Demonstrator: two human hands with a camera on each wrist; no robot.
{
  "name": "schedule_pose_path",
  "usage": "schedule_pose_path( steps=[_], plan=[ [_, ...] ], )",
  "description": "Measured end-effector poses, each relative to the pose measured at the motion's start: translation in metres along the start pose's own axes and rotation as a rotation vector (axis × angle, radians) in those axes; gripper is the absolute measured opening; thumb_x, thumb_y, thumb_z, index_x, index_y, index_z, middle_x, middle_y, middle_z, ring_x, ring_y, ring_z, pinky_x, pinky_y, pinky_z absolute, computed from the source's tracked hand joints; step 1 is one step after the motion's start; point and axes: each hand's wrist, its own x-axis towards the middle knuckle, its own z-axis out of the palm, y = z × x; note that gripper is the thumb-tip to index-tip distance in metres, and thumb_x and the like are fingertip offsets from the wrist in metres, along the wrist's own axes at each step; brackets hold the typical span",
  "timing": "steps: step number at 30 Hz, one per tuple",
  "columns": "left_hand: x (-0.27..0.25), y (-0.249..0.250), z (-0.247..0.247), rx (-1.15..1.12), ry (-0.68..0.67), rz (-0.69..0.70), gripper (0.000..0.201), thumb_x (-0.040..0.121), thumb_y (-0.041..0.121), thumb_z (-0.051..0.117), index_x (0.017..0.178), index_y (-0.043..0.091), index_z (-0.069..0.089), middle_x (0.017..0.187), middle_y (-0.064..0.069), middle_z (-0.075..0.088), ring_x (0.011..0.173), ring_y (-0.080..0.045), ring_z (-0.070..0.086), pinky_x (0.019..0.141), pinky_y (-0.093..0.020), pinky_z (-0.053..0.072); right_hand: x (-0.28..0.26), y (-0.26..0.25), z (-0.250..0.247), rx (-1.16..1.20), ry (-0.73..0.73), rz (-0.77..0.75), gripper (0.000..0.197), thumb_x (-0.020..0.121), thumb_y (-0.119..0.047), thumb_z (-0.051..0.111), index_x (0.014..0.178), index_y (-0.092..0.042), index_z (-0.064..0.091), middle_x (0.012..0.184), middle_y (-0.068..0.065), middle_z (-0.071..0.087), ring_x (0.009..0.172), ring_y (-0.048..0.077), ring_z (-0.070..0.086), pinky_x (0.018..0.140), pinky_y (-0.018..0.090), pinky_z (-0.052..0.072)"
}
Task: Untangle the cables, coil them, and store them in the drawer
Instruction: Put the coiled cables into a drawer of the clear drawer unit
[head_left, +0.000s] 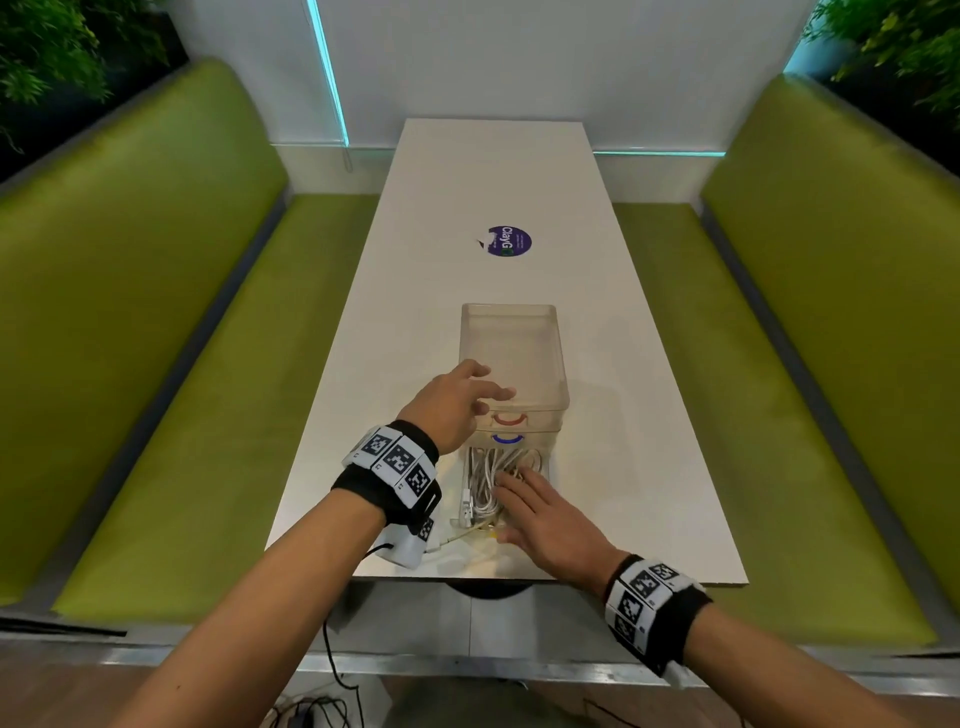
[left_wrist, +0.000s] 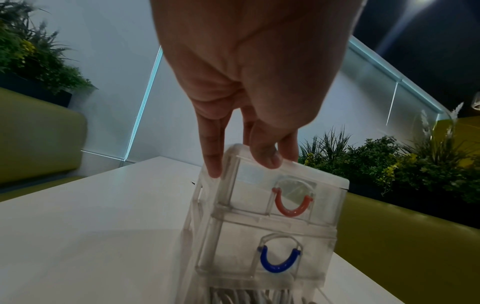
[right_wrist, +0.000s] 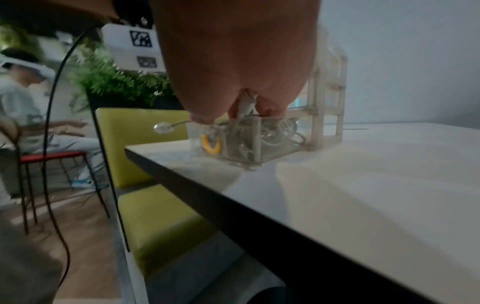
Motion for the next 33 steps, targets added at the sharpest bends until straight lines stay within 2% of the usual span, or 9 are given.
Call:
schedule_pose_path(
  steps=[4, 8, 13, 17, 20, 22, 25, 29, 33],
  plan=[
    [-0.003, 0.000, 0.002, -0.022, 0.001, 0.007, 0.058, 0.086, -0.013, 0.045, 0.126, 0.027, 0.060, 0.142, 0.000, 0.040, 0.095, -0.015, 0.064, 0.078, -0.015, 0.039, 0.000, 0.004, 0.007, 0.010, -0.034, 0.007, 0.058, 0.099, -0.052, 0.025, 0.130, -0.006, 0.045, 0.152, 0.018, 0.030, 0.138, 0.038, 0.032, 0.112, 0.049, 0.031],
    [-0.003, 0.000, 0.002, -0.027, 0.000, 0.015, 0.059, 0.086, -0.013, 0.046, 0.126, 0.028, 0.059, 0.144, 0.000, 0.039, 0.090, -0.010, 0.061, 0.077, -0.015, 0.040, 0.001, 0.005, 0.000, -0.040, -0.112, -0.020, 0.059, 0.098, -0.054, 0.023, 0.138, -0.013, 0.038, 0.147, 0.013, 0.042, 0.131, 0.040, 0.043, 0.104, 0.050, 0.041],
    [-0.005, 0.000, 0.002, -0.052, 0.001, 0.016, 0.062, 0.083, -0.016, 0.043, 0.125, 0.027, 0.060, 0.145, 0.000, 0.039, 0.088, -0.011, 0.060, 0.086, -0.025, 0.047, 0.024, 0.009, -0.010, 0.003, -0.023, -0.001, 0.055, 0.097, -0.051, 0.031, 0.130, -0.011, 0.051, 0.141, 0.010, 0.050, 0.128, 0.035, 0.047, 0.104, 0.049, 0.042],
    [-0.002, -0.001, -0.001, -0.030, 0.006, -0.013, 0.059, 0.085, -0.013, 0.044, 0.125, 0.028, 0.061, 0.144, 0.001, 0.039, 0.091, -0.013, 0.062, 0.080, -0.021, 0.044, 0.019, -0.006, -0.014, 0.025, 0.095, 0.008, 0.031, 0.087, -0.033, 0.058, 0.109, -0.012, 0.063, 0.123, 0.012, 0.059, 0.114, 0.032, 0.056, 0.088, 0.039, 0.054],
    [-0.001, -0.003, 0.002, -0.021, 0.005, -0.006, 0.057, 0.086, -0.011, 0.045, 0.124, 0.028, 0.061, 0.143, 0.000, 0.040, 0.091, -0.014, 0.064, 0.080, -0.019, 0.039, -0.002, 0.000, -0.009, 0.127, 0.199, 0.104, 0.044, 0.075, -0.028, 0.076, 0.115, -0.015, 0.062, 0.123, 0.009, 0.057, 0.114, 0.028, 0.052, 0.089, 0.034, 0.051],
    [-0.001, -0.003, 0.003, -0.024, 0.007, 0.002, 0.056, 0.087, -0.011, 0.046, 0.124, 0.028, 0.062, 0.143, 0.000, 0.040, 0.090, -0.015, 0.065, 0.081, -0.019, 0.038, -0.019, 0.011, -0.010, 0.280, 0.222, 0.262, 0.042, 0.079, -0.023, 0.073, 0.119, -0.019, 0.059, 0.122, 0.001, 0.052, 0.111, 0.019, 0.046, 0.096, 0.026, 0.042],
    [0.001, -0.003, 0.001, -0.026, 0.002, 0.007, 0.056, 0.086, -0.012, 0.046, 0.124, 0.026, 0.062, 0.142, -0.001, 0.040, 0.091, -0.017, 0.066, 0.082, -0.019, 0.039, -0.039, 0.017, -0.015, 0.518, 0.170, 0.383, 0.020, 0.085, -0.011, 0.066, 0.102, -0.022, 0.064, 0.103, -0.003, 0.060, 0.088, 0.008, 0.055, 0.083, 0.021, 0.045],
    [-0.001, -0.004, 0.000, -0.039, 0.001, 0.029, 0.056, 0.085, -0.013, 0.046, 0.124, 0.025, 0.062, 0.142, -0.004, 0.041, 0.091, -0.020, 0.066, 0.086, -0.022, 0.044, -0.034, 0.013, -0.024, 0.690, 0.248, 0.437, 0.011, 0.084, -0.009, 0.068, 0.087, -0.020, 0.065, 0.084, -0.008, 0.068, 0.079, 0.006, 0.061, 0.074, 0.020, 0.048],
    [-0.001, -0.002, -0.001, -0.046, 0.003, 0.021, 0.056, 0.086, -0.013, 0.045, 0.124, 0.024, 0.062, 0.141, -0.005, 0.042, 0.091, -0.021, 0.066, 0.089, -0.026, 0.045, 0.000, 0.019, -0.022, 0.473, 0.316, 0.447, 0.011, 0.080, -0.008, 0.068, 0.079, -0.018, 0.064, 0.079, -0.005, 0.062, 0.077, 0.015, 0.053, 0.066, 0.026, 0.042]
  ],
)
